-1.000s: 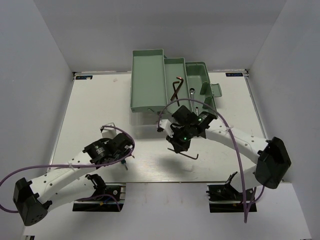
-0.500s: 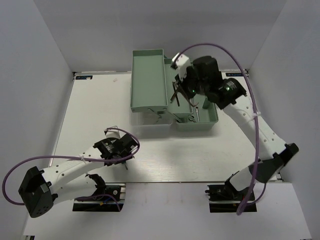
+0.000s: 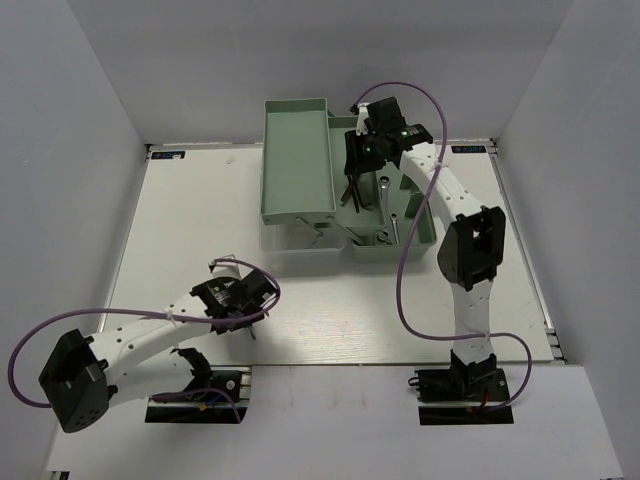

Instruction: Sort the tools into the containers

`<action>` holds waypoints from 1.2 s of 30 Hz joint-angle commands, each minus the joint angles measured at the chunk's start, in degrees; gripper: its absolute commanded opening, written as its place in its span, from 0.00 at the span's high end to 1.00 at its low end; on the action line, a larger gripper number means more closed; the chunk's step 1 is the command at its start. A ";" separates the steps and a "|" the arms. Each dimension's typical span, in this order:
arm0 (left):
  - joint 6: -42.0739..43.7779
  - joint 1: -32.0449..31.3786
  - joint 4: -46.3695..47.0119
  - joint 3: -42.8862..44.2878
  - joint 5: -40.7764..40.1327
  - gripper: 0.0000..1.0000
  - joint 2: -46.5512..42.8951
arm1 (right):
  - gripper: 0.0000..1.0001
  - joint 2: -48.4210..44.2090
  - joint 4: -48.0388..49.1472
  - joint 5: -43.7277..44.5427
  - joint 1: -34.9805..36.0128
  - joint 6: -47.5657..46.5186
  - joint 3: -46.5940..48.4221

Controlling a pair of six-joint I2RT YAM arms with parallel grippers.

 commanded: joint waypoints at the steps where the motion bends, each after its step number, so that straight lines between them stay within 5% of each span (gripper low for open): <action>1: -5.11 -0.01 1.79 -1.07 -1.27 0.29 1.79 | 0.51 -2.03 0.15 -7.11 -0.57 2.50 1.75; 4: -5.72 -0.01 3.20 -1.07 -1.79 0.32 4.51 | 0.40 -4.13 1.54 -10.63 -1.81 2.85 -0.69; 17: -5.11 1.13 13.75 -6.69 -4.61 0.39 12.25 | 0.37 -32.17 12.28 -23.12 -7.34 4.00 -38.47; 21: -5.11 1.13 14.73 -6.70 -4.61 0.67 14.19 | 0.36 -37.26 11.66 -25.75 -7.96 0.94 -43.67; 24: -5.11 0.17 11.40 -3.19 -5.56 0.96 11.65 | 0.49 -39.82 9.82 -29.78 -7.96 -4.76 -46.57; 25: -4.50 0.17 7.99 -0.40 -5.57 1.00 10.25 | 0.65 -40.69 7.38 -34.24 -7.96 -10.62 -47.03; 26: -3.62 -0.35 6.48 1.20 -5.57 1.00 6.67 | 1.00 -41.49 6.40 -36.46 -8.05 -16.16 -47.64; 29: 9.69 -1.41 8.11 8.05 -2.35 1.00 0.06 | 1.00 -42.54 -0.19 -42.68 -7.26 -31.36 -52.02; 30: 22.54 -1.41 15.35 10.77 0.64 1.00 -3.96 | 0.71 -42.29 -4.12 -44.20 -6.91 -33.77 -53.69; 31: 28.93 -1.41 19.34 12.19 4.93 1.00 -5.40 | 0.70 -42.28 -6.25 -44.21 -6.47 -39.54 -54.49; 32: 33.00 -1.94 21.47 14.11 12.11 1.00 -6.11 | 0.24 -41.94 -7.66 -44.91 -5.86 -43.60 -55.72; 33: 36.08 -1.94 22.62 19.01 14.36 1.00 -5.59 | 0.13 -41.50 -8.02 -44.92 -5.33 -45.12 -56.51; 36: 44.10 -1.94 22.10 30.60 16.05 1.00 -1.65 | 0.10 -39.04 -11.63 -45.09 -1.99 -48.57 -57.66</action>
